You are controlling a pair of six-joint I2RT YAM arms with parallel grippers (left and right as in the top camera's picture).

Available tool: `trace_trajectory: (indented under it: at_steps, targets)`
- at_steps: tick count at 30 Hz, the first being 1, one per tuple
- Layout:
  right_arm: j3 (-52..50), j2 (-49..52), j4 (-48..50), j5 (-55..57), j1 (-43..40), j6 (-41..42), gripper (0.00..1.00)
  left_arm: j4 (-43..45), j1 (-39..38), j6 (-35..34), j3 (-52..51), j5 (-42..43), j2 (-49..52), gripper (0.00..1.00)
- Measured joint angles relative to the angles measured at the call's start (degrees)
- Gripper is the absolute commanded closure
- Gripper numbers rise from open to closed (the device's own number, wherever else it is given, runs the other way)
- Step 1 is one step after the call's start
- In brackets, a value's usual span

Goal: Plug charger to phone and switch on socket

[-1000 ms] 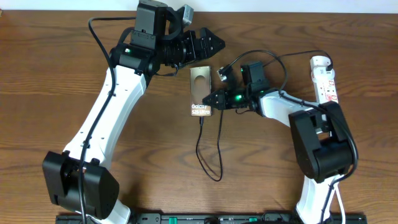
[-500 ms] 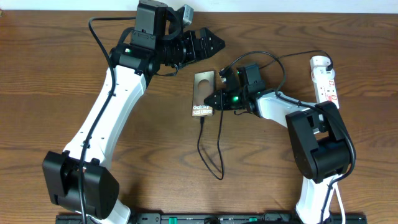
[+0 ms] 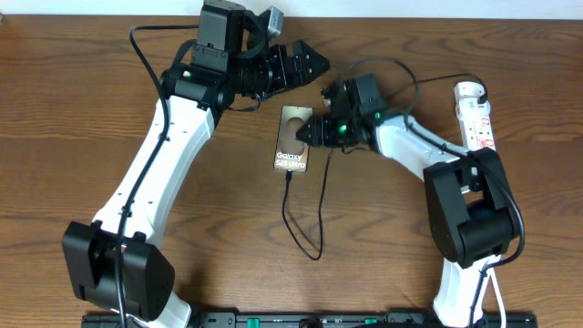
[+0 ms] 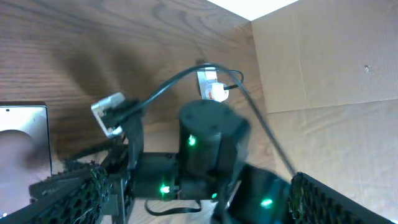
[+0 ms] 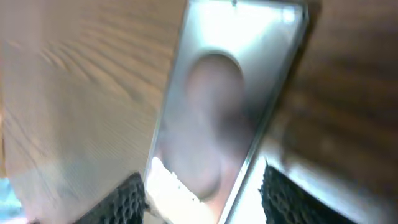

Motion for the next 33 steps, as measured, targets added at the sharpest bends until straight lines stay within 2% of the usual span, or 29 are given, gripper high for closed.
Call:
trace_trajectory:
  at_steps: [5,7,10,12,14,18,23,33]
  targets:
    - [10.6,-0.2,-15.1,3.3,-1.0,-3.0,0.39,0.0,0.0,0.0,0.0,0.0,0.0,0.07]
    - [14.9,-0.3,-20.3,5.7,-2.2,-4.9,0.34,0.0,0.0,0.0,0.0,0.0,0.0,0.07]
    - [20.4,-0.4,-22.7,9.5,-4.8,-9.5,0.20,0.0,0.0,0.0,0.0,0.0,0.0,0.07]
    - [23.2,-0.5,-22.0,12.4,-6.5,-12.1,0.06,0.0,0.0,0.0,0.0,0.0,0.0,0.07]
    - [24.7,-0.8,-19.5,16.6,-8.3,-14.1,0.01,0.0,0.0,0.0,0.0,0.0,0.0,0.07]
    - [25.7,-1.3,-13.8,27.8,-12.2,-16.0,0.01,0.0,0.0,0.0,0.0,0.0,0.0,0.07]
    - [25.8,-1.3,-12.7,37.5,-18.4,-16.9,0.01,0.0,0.0,0.0,0.0,0.0,0.0,0.07]
    - [25.8,-1.3,-15.1,41.7,-32.5,-15.0,0.01,0.0,0.0,0.0,0.0,0.0,0.0,0.07]
